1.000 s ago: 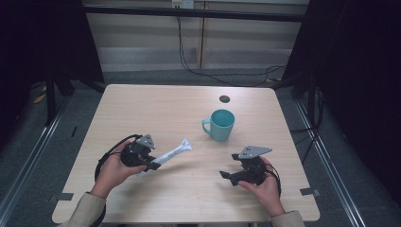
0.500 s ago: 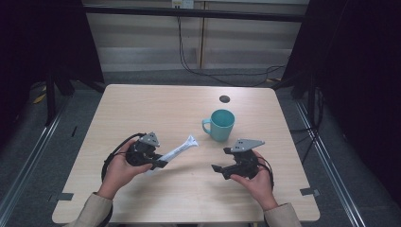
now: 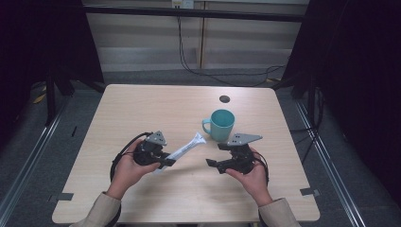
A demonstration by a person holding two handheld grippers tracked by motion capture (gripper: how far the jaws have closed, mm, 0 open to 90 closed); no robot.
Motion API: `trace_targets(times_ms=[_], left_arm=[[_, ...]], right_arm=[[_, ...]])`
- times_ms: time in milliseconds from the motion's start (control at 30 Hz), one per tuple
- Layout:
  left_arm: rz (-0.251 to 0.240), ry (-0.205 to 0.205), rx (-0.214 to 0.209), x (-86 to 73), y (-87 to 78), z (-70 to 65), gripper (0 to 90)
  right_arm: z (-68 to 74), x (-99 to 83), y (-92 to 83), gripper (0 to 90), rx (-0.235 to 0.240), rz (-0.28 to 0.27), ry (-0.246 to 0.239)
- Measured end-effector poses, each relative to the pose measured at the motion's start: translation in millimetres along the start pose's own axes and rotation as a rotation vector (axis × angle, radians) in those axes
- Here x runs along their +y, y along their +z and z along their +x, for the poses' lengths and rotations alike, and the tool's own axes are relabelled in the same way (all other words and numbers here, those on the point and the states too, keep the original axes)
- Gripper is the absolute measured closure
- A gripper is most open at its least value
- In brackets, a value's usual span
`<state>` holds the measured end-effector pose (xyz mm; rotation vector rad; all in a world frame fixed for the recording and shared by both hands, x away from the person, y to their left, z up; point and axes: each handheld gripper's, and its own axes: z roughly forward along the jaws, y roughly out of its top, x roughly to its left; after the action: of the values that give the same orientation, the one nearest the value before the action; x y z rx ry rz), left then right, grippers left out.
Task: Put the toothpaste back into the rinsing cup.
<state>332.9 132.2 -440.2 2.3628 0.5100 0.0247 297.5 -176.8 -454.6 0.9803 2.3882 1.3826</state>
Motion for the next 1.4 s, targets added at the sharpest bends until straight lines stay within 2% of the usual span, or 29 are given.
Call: trace_targets(times_ms=[267,433,633,933,1000,1067,1400], left_arm=[[-0.039,-0.009,-0.007,9.0,6.2,-5.7,73.1],[-0.066,-0.007,-0.004,13.3,7.7,-8.5,73.1],[-0.083,-0.012,-0.004,16.2,7.9,-9.2,73.1],[-0.094,-0.013,-0.016,18.9,12.5,-11.4,73.1],[-0.096,-0.012,-0.013,20.3,13.8,-12.6,73.1],[-0.099,-0.007,-0.014,22.1,15.1,-13.6,73.1],[-0.116,0.006,-0.009,29.8,16.9,-18.5,73.0]], right_arm=[[-2.6,5.3,-0.1,21.7,0.009,-0.025,0.054],[-4.6,9.5,-0.4,22.9,0.032,-0.062,0.100],[-4.6,15.3,1.4,24.9,0.039,-0.067,0.107],[-3.4,22.3,5.1,27.5,0.090,-0.087,0.130],[-2.7,23.9,7.0,28.8,0.114,-0.092,0.145],[-2.2,25.2,7.8,28.9,0.108,-0.098,0.149],[-3.3,28.3,9.4,32.9,0.139,-0.126,0.191]])
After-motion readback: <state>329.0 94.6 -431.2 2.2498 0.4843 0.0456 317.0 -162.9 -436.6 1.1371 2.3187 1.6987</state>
